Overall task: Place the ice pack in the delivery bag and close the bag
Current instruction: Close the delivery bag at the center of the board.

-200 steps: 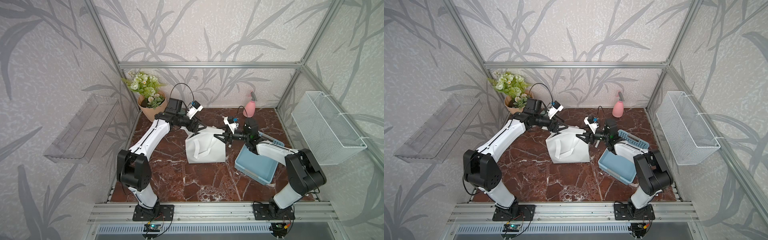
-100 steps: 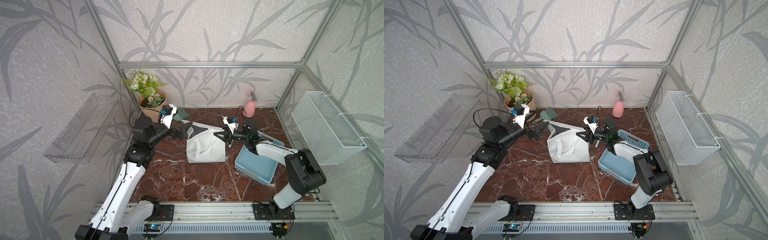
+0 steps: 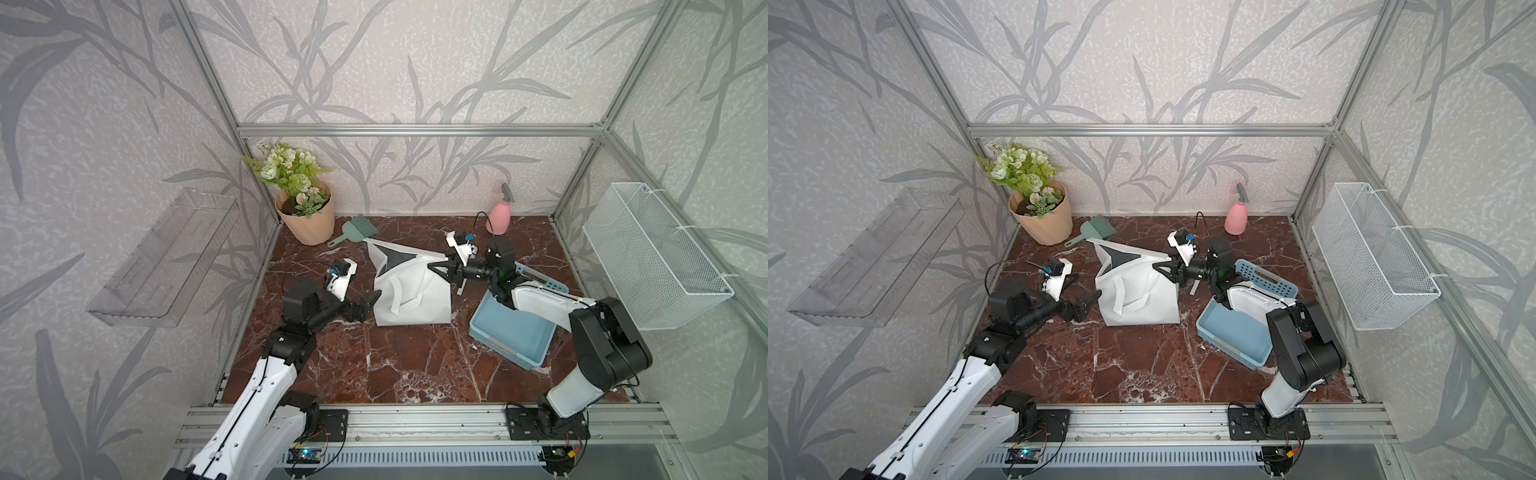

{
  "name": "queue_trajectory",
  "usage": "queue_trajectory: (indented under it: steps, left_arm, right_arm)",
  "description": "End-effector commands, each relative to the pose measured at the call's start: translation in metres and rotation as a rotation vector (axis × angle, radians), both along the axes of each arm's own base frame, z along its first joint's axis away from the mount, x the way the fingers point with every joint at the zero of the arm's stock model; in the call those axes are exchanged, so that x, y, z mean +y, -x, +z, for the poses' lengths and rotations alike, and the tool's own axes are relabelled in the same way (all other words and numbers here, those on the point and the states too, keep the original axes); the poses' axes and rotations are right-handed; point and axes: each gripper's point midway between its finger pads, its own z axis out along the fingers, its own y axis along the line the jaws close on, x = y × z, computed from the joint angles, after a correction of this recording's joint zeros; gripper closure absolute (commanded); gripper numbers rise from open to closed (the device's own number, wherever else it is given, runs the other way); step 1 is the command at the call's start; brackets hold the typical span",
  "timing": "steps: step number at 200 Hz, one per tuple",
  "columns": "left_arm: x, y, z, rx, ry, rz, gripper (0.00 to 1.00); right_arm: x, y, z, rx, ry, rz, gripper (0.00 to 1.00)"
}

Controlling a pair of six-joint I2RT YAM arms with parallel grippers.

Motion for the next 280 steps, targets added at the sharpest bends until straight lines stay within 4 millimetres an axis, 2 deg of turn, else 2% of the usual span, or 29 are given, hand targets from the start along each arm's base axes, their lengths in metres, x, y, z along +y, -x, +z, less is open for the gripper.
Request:
queue_trajectory:
  steps: [1,31,94,137,170,181,212,226,231,240,244,280]
  left_arm:
    - [-0.003,-0.017,0.013,-0.106,0.008,0.001,0.05]
    - [-0.004,-0.04,0.001,-0.142,-0.064,0.006,0.05]
    - [-0.008,-0.09,-0.007,-0.217,-0.167,-0.015,0.02]
    - [-0.004,-0.11,0.005,-0.276,-0.145,-0.041,0.02]
    - [-0.015,-0.116,0.013,-0.289,-0.103,-0.132,0.03]
    - [-0.019,-0.119,0.012,-0.283,-0.092,-0.156,0.07]
    - [-0.035,-0.11,0.013,-0.237,-0.063,-0.288,0.48]
    - [-0.035,-0.103,0.012,-0.215,-0.052,-0.29,0.54]
    - [-0.035,-0.1,0.012,-0.216,-0.052,-0.291,0.61]
    - [-0.035,-0.094,0.011,-0.218,-0.056,-0.294,0.8]
    - [-0.035,-0.092,0.012,-0.22,-0.057,-0.288,0.85]
    - [-0.041,-0.078,0.006,-0.171,-0.028,-0.296,0.99]
  right_arm:
    - [0.0,-0.005,0.014,-0.026,-0.009,-0.006,0.7]
    - [0.0,-0.002,0.014,-0.021,-0.004,0.008,0.71]
    - [0.003,0.002,0.013,0.002,-0.008,0.052,0.72]
    - [0.004,0.001,0.008,0.028,0.006,0.073,0.72]
    - [0.005,-0.001,0.007,0.039,0.001,0.094,0.73]
    - [0.005,-0.002,0.007,0.041,0.005,0.093,0.74]
    - [-0.001,-0.009,0.006,0.039,0.008,0.074,0.78]
    - [-0.003,-0.013,0.008,0.034,0.003,0.069,0.79]
    - [-0.004,-0.015,0.01,0.029,0.0,0.067,0.79]
    - [-0.005,-0.016,0.014,0.02,-0.005,0.069,0.79]
    - [-0.005,-0.02,0.006,0.039,0.0,0.069,0.79]
    - [-0.006,-0.03,0.011,0.035,-0.008,0.084,0.82]
